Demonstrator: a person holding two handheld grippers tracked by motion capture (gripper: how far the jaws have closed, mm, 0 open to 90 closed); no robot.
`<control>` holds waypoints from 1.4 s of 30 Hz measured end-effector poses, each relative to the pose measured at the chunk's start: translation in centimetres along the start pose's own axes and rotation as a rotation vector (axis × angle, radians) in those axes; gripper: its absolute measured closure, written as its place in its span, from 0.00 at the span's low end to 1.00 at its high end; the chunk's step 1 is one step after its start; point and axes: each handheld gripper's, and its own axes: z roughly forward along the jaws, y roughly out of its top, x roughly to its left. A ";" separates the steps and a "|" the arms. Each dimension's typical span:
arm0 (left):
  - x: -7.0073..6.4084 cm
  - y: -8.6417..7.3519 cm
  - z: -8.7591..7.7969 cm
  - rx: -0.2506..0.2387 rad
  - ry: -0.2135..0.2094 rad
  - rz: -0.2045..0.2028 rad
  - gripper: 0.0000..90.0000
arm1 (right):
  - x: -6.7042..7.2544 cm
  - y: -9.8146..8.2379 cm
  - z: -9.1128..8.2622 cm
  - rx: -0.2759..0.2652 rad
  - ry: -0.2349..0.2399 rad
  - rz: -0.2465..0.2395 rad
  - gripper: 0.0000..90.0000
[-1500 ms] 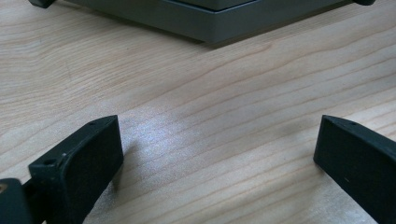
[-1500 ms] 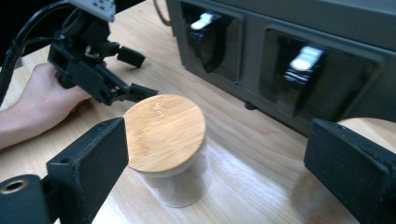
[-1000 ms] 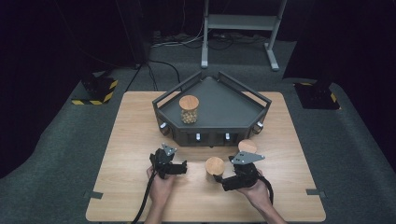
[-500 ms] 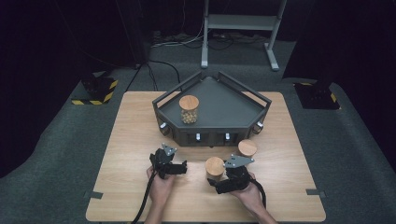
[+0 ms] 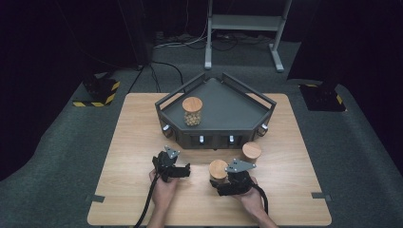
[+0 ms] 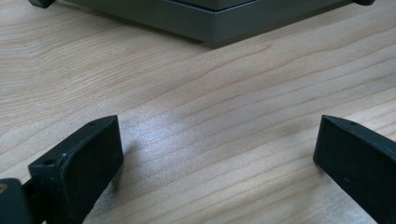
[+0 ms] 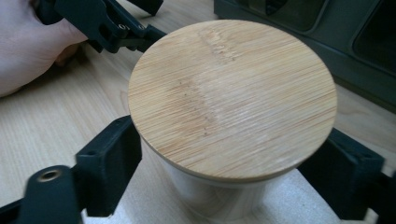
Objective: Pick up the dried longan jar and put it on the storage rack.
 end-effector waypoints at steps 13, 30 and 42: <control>0.0 0.0 0.0 0.000 0.000 0.000 0.02 | 0.4 -0.4 0.0 -0.018 -0.027 -0.025 0.28; 0.0 0.0 0.0 0.000 0.000 0.000 0.02 | 0.6 0.0 -0.6 -0.033 -0.016 -0.027 0.28; 0.0 0.0 0.0 0.000 0.000 0.000 0.02 | 0.0 0.7 -1.9 -0.041 -0.011 -0.025 0.28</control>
